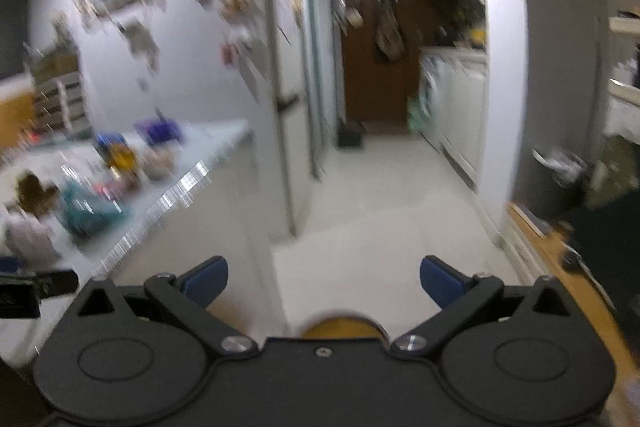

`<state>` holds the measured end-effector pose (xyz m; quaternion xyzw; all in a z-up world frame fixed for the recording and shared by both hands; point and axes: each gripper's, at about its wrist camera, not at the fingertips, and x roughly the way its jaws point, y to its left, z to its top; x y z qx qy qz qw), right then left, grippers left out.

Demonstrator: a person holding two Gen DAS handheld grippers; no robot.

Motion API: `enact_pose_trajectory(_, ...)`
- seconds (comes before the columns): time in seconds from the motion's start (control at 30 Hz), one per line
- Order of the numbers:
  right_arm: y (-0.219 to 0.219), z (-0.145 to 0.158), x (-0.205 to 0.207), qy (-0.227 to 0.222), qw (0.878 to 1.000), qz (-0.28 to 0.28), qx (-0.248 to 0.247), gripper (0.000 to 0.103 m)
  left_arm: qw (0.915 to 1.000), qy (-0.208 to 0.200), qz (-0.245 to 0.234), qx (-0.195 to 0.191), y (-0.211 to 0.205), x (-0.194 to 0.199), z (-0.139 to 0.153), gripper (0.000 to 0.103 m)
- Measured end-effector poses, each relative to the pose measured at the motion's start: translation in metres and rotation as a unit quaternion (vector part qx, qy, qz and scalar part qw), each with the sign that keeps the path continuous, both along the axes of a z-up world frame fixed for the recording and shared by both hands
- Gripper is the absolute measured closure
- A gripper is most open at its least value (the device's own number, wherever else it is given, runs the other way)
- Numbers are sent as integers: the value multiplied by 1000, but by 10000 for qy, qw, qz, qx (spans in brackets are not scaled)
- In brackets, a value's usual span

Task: Collect trash
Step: 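Turn both tools toward the trash-covered white table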

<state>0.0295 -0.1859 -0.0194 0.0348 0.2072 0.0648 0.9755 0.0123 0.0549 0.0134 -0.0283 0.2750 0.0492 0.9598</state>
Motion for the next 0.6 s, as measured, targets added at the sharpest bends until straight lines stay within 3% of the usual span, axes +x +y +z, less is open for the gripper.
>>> enact_pose_trajectory(0.17,26,14,29,-433,9961,762,142,0,9987,-91,460,-216,36,7,6,0)
enact_pose_trajectory(0.27,47,21,47,-841,9870,1357,209,0,9971,-75,639,-396,56,11,7,0)
enact_pose_trajectory(0.4,78,26,72,-1035,9773,1845,69,0,9947,70,714,-739,79,17,6,0)
enact_pose_trajectory(0.5,102,28,87,-1272,9631,2372,-81,0,9926,241,789,-887,92,19,3,0)
enact_pose_trajectory(0.6,126,25,101,-1310,9361,3238,-417,0,9884,467,803,-1199,106,23,-2,0)
